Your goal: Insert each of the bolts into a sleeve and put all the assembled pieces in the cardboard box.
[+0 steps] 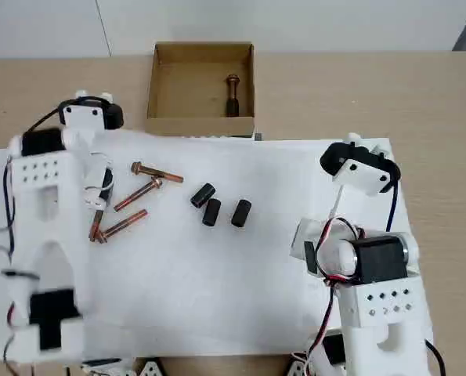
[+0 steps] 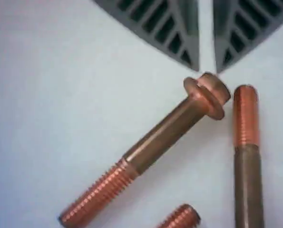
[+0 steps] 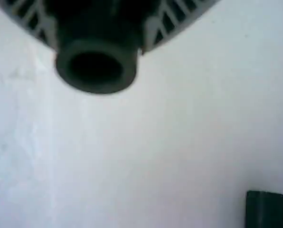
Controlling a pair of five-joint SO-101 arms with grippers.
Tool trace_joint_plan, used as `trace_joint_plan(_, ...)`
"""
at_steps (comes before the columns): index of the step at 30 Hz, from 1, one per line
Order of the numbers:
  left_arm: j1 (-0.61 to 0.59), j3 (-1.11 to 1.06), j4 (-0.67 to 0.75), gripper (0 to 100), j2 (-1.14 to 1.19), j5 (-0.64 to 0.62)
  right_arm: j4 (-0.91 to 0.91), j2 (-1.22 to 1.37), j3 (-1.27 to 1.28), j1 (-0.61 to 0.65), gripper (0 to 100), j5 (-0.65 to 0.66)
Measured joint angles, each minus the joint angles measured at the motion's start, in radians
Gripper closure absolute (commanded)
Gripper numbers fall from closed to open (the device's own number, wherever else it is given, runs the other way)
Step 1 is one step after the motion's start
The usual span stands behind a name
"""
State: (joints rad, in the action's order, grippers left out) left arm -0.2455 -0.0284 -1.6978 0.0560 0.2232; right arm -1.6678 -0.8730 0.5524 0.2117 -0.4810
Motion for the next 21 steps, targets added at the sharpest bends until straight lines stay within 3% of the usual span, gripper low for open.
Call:
trace_joint_plan(6,0.0,0.104,-0.025,90,0.183,0.057,0.0,0.0,0.0,-0.032,99.5,0.0)
trace_joint_plan(21,-0.078,0.298,-0.025,90,0.394,0.117,0.0,0.0,0.0,-0.032,99.5,0.0)
